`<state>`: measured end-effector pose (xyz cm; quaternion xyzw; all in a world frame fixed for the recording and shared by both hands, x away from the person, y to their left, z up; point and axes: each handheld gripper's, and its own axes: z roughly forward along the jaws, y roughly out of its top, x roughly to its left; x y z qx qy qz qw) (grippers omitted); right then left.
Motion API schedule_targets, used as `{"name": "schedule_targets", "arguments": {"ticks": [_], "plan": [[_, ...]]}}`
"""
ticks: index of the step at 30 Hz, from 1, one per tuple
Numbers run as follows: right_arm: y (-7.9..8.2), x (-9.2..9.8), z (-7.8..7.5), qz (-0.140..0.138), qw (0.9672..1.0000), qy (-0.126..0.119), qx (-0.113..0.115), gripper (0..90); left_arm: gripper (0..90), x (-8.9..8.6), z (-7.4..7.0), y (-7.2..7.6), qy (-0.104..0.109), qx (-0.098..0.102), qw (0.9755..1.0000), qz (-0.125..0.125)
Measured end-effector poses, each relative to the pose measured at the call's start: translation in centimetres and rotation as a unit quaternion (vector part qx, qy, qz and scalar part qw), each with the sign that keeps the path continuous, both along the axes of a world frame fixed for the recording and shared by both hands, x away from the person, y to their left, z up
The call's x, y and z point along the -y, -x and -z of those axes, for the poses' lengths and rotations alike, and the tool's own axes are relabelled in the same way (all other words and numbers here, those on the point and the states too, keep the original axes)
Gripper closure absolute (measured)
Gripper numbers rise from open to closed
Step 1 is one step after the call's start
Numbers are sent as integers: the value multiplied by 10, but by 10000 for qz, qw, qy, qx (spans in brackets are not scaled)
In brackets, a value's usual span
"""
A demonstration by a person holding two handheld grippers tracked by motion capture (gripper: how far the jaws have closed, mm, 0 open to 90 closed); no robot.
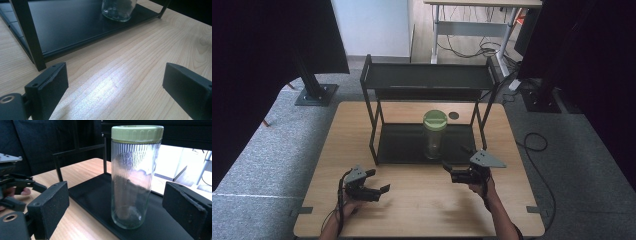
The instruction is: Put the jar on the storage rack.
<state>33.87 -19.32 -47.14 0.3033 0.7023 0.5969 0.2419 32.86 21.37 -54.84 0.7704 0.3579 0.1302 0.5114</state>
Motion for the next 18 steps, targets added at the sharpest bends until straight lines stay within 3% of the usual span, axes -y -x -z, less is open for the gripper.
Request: {"name": "schedule_targets", "arguments": {"ticks": [8, 18], "plan": [[24, 7, 16, -119, 9998, 48, -155, 73, 59, 0, 0, 0, 6, -4, 10000, -12], [31, 4, 43, -198, 9983, 246, -484, 76, 59, 0, 0, 0, 8, -15, 10000, -15]]}}
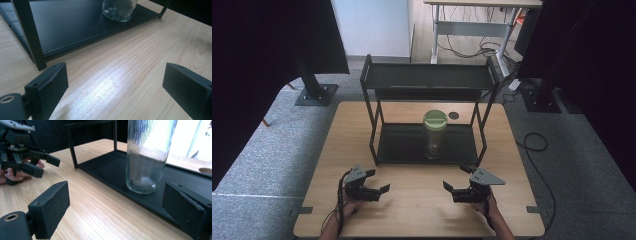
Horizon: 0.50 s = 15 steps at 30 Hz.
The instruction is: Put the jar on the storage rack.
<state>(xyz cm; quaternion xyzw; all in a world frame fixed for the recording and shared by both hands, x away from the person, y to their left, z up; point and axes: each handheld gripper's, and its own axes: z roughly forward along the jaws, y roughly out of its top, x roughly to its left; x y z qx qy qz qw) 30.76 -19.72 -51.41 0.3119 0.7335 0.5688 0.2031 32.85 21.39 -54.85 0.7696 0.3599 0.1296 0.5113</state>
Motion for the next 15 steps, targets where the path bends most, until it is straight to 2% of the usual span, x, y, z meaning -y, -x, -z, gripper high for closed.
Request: {"name": "schedule_targets", "arguments": {"ticks": [5, 15], "plan": [[-2, -1, 8, 51, 9999, 89, -76, 77, 59, 0, 0, 0, -8, 4, 10000, 10], [-1, -2, 10, 142, 9997, 152, 113, 61, 59, 1, 0, 0, -47, 8, 10000, 19]]}}
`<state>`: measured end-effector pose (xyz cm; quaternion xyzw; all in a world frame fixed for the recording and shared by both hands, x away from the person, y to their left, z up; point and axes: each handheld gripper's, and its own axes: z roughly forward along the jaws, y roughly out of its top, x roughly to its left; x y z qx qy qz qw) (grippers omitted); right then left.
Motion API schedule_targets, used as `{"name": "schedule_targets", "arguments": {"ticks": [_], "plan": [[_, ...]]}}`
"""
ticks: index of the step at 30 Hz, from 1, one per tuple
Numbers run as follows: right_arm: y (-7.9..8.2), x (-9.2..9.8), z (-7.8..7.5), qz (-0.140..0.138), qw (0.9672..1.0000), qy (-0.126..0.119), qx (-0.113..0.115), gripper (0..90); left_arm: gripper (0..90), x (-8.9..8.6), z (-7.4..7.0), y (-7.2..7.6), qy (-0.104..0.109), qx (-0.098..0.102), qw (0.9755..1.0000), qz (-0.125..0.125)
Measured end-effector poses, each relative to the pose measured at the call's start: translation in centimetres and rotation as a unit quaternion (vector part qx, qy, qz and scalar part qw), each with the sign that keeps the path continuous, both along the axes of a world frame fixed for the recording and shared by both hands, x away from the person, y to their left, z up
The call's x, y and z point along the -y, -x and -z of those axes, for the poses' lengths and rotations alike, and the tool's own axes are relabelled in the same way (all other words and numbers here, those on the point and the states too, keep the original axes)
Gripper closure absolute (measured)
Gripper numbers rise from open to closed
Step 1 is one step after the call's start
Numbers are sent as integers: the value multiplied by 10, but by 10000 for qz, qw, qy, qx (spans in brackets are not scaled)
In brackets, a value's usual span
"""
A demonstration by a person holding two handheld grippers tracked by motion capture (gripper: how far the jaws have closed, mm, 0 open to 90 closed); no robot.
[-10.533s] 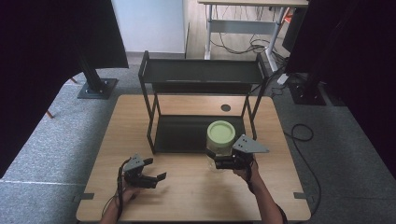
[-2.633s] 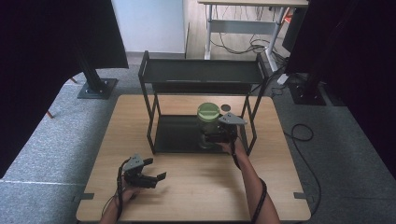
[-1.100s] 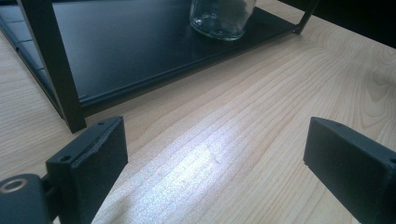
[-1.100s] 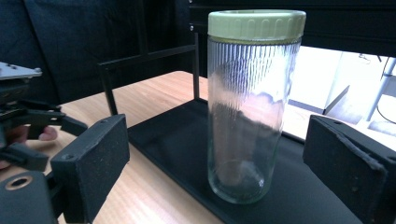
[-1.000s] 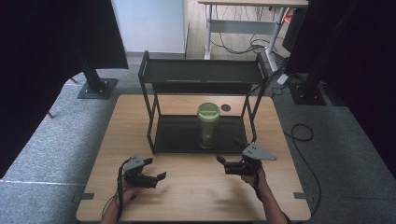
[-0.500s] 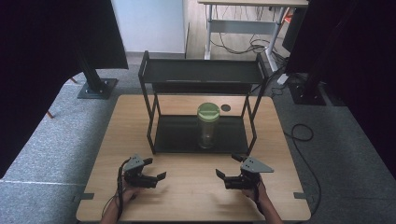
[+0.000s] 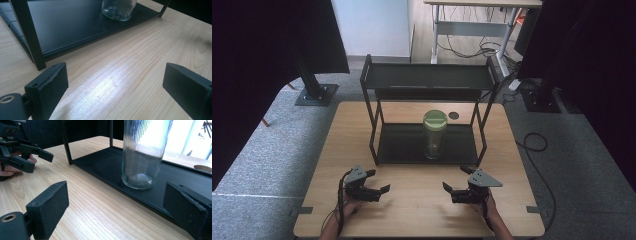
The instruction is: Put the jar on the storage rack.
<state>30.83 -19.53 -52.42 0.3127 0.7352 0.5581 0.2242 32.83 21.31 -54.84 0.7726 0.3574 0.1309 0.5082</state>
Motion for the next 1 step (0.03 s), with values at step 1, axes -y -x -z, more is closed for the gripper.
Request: {"name": "schedule_targets", "arguments": {"ticks": [1], "plan": [[0, 0, 0, 0, 10000, 0, 0, 61, 59, 0, 0, 0, 2, -1, 10000, -5]]}}
